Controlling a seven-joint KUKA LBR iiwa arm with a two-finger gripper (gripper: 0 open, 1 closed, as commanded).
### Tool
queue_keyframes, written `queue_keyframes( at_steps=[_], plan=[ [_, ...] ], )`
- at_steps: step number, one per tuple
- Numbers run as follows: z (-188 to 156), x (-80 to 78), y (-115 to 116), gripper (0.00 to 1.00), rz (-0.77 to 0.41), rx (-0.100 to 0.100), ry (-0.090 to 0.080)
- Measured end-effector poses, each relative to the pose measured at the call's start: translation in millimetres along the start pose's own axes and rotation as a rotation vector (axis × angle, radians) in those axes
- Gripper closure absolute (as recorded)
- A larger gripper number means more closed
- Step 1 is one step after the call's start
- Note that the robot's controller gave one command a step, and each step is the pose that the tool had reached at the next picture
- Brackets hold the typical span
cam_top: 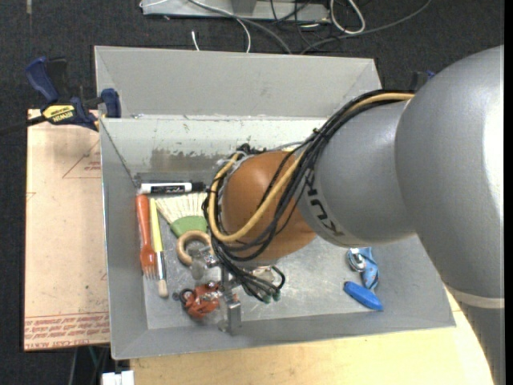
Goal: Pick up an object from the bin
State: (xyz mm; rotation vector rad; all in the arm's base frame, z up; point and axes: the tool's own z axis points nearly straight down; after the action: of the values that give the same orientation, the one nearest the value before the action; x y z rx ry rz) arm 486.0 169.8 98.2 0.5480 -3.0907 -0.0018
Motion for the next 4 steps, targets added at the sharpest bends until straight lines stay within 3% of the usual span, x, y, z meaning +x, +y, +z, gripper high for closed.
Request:
queue_keyframes(
  at_steps=[1,2,3,4],
  plan=[
    [28,-17.5,-15,0.0,-0.109,-0.002,-0.017],
    [28,0.4,-16,1.0,-0.098,-0.002,-0.007],
    [28,0.4,-16,1.0,-0.098,-0.002,-0.008],
    [-10,1.7,-15,1.0,-0.097,-0.004,-0.003]
  ],
)
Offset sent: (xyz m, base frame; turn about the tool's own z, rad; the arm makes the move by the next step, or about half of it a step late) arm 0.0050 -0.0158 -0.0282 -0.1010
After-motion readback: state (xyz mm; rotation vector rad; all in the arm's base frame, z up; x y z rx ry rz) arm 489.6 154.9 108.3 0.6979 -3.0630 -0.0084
